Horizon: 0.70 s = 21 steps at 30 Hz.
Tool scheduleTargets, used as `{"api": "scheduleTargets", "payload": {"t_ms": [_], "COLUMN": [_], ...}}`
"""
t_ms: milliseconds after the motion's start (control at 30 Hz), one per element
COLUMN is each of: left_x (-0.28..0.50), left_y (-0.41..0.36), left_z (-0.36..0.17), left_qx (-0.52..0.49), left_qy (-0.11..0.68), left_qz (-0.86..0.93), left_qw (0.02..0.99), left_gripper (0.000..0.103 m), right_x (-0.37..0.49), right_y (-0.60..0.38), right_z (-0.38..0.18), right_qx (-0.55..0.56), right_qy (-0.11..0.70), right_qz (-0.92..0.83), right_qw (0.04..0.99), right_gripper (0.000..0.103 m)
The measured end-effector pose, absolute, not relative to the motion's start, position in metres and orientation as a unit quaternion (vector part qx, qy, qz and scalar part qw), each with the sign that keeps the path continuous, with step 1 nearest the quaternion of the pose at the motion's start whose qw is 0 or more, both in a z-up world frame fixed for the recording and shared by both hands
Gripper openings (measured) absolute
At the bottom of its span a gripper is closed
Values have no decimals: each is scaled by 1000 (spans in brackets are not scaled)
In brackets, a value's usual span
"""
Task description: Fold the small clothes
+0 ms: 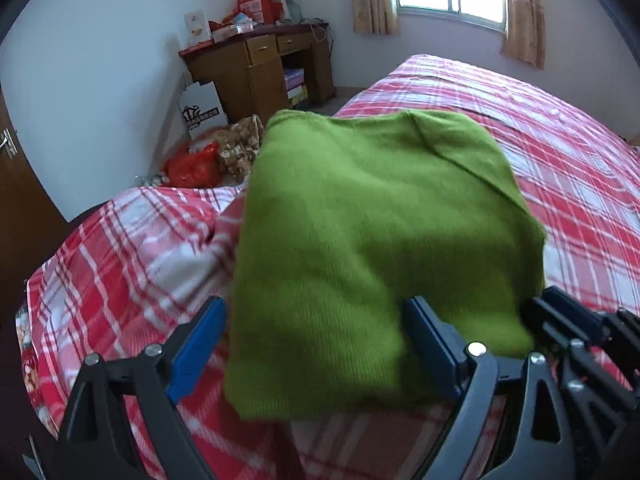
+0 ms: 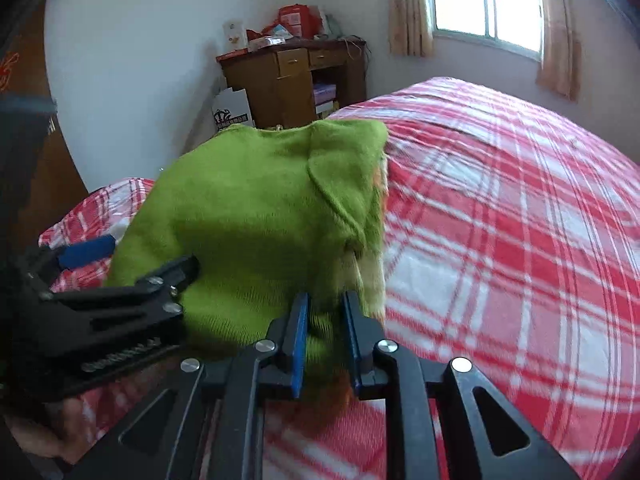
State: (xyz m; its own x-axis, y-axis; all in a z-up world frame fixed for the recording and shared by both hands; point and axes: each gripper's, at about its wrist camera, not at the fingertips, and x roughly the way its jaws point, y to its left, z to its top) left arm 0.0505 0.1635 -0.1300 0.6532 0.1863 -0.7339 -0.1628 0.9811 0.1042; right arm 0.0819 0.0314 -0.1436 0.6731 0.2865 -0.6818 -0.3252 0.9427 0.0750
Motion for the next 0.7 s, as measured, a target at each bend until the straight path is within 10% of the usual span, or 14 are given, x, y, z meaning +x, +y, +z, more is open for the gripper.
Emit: {"api": "scheduleTargets", "payload": {"t_ms": [167, 333, 700], "left_x": [23, -6, -72], "left_y": [159, 149, 137], "left_z": [-125, -115, -62], "left_qx": [8, 8, 15], "left_qy": [406, 395, 317], "left_qz": [75, 59, 46], "left_qw": [911, 917, 947], "left_gripper": [93, 93, 103], "right_x": [42, -4, -75], "right_y": [18, 9, -7], "right_z": [-128, -111, -61], "right_qx": [11, 16, 27], "right_qy": [360, 327, 265], "right_qz": [149, 119, 84], "right_qw": [921, 937, 960], "right_gripper": [22, 68, 68]}}
